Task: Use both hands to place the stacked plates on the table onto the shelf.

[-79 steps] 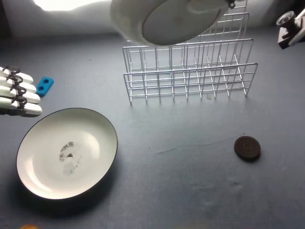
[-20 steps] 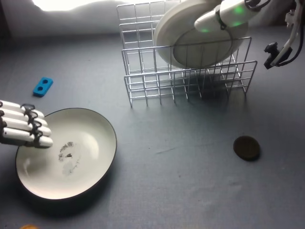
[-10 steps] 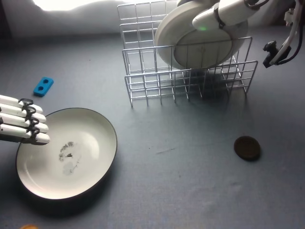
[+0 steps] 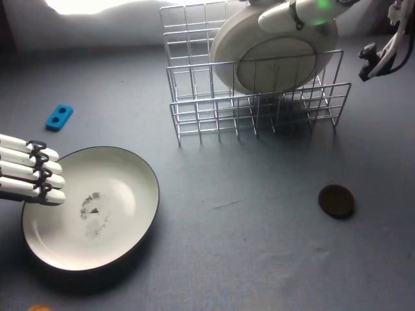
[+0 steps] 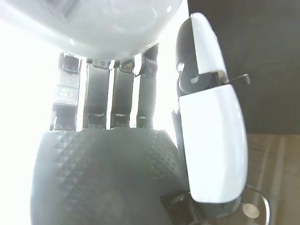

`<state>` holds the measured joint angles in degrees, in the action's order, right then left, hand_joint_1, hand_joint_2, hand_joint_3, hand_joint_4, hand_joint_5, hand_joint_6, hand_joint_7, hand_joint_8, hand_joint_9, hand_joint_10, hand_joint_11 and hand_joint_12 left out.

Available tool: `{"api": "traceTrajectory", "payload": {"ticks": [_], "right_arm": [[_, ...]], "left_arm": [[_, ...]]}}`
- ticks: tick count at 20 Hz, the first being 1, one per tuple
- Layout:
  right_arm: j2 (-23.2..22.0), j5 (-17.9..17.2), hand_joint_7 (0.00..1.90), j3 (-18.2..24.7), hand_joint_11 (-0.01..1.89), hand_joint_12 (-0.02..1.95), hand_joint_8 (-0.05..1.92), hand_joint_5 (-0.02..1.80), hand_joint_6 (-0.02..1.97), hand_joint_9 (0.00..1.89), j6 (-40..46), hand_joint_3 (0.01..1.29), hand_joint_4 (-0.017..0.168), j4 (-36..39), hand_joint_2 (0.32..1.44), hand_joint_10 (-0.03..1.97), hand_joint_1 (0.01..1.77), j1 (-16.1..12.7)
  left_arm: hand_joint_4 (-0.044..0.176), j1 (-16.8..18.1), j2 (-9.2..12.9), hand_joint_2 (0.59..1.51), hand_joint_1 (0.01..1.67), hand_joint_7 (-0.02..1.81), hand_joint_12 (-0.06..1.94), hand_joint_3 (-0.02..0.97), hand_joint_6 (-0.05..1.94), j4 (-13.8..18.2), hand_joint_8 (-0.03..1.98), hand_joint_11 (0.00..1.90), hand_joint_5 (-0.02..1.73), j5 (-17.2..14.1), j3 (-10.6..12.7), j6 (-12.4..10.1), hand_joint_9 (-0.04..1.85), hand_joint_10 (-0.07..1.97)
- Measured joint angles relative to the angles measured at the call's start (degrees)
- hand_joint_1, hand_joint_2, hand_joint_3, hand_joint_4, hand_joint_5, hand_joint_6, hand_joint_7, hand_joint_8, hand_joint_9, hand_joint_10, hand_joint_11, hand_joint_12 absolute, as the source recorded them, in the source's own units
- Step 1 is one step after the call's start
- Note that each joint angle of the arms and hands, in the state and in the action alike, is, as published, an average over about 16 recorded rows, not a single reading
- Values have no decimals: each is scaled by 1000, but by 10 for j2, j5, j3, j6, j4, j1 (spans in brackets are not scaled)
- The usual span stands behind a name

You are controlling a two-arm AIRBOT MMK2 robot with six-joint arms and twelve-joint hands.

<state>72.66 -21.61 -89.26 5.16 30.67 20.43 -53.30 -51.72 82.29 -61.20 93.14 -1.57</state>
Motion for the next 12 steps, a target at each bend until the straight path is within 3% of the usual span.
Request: {"api": "traceTrajectory", "payload": {"ticks": [8, 12], "right_arm": [[-36, -51, 820, 37, 335, 1151, 3, 761, 21, 814, -65, 10, -2, 7, 1083, 17, 1028, -23], [-65, -69, 638, 89, 232, 939, 3, 591, 21, 625, -122, 10, -2, 20, 1072, 18, 946, -33]], "left_arm": [[1, -7, -4, 1124, 16, 44, -1, 14, 18, 5, -1, 16, 63, 7, 0, 11, 22, 6], [1, -15, -8, 1123, 16, 46, -11, 13, 17, 3, -1, 15, 64, 15, 1, 13, 22, 7]]}}
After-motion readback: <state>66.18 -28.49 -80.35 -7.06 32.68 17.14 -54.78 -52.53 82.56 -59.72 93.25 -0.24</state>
